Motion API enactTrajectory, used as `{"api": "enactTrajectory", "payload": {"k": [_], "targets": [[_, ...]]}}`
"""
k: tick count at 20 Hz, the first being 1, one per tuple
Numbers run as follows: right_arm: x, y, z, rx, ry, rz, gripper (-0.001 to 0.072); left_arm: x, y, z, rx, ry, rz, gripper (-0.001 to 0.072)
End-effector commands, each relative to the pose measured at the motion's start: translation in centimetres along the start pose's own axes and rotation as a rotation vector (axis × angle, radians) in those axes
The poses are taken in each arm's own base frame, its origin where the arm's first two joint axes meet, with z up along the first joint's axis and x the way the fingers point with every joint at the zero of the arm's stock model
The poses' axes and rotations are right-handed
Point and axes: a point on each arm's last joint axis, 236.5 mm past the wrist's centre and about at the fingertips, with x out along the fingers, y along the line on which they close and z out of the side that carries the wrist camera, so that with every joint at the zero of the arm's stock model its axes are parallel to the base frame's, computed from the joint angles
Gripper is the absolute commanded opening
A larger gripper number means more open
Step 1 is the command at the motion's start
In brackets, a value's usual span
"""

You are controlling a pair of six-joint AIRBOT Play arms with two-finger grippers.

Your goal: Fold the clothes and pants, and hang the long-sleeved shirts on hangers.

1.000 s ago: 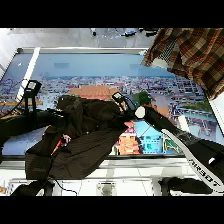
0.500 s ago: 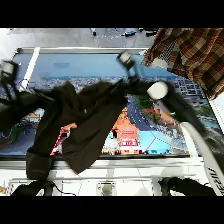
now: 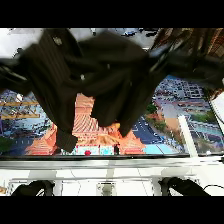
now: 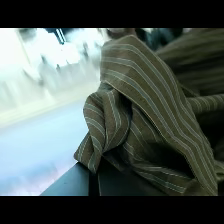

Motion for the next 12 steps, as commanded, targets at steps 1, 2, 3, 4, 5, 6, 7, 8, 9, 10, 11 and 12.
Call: {"api": "enactTrajectory", "payload": {"k": [1,2,3,4,5,6,7,8,9,10,11,12], "targets": [[2.8,4.4,-10.2,0.093,0.237,0.143,0.0034,2.4,-4.6,-10.9,-0.094,0.292,-0.156,0.0025],[4.0,6.1,-14.0,0.123,0.307,0.179,0.0034,3.3,-5.7,-14.9,-0.121,0.369,-0.181,0.0025],[4.7,8.2,-18.0,0.153,0.389,0.227,0.0035,3.8,-6.9,-19.1,-0.144,0.446,-0.198,0.0025],[4.9,10.2,-21.4,0.176,0.463,0.272,0.0037,4.0,-7.9,-22.6,-0.163,0.508,-0.211,0.0025],[4.7,12.2,-24.6,0.193,0.534,0.32,0.0055,3.8,-8.9,-25.8,-0.18,0.57,-0.227,0.0025],[4.2,14.4,-27.4,0.191,0.601,0.377,0.0169,3.4,-9.9,-28.1,-0.2,0.619,-0.248,0.0025],[3.5,16.2,-29.5,0.193,0.654,0.424,0.0313,3.0,-11.0,-29.8,-0.227,0.657,-0.27,0.0025],[3.0,17.4,-30.5,0.193,0.686,0.458,0.0434,2.7,-11.7,-30.8,-0.247,0.68,-0.287,0.0025],[3.0,17.7,-30.2,0.189,0.684,0.467,0.0483,2.5,-12.2,-31.2,-0.263,0.691,-0.299,0.0025],[3.5,17.3,-28.9,0.194,0.644,0.456,0.0482,2.4,-12.5,-31.3,-0.268,0.696,-0.308,0.0025],[4.5,16.2,-26.8,0.186,0.572,0.425,0.0495,2.4,-12.5,-31.3,-0.269,0.695,-0.308,0.0025],[5.7,14.8,-23.7,0.171,0.468,0.381,0.0517,2.4,-12.5,-31.3,-0.269,0.694,-0.307,0.0025]]}}
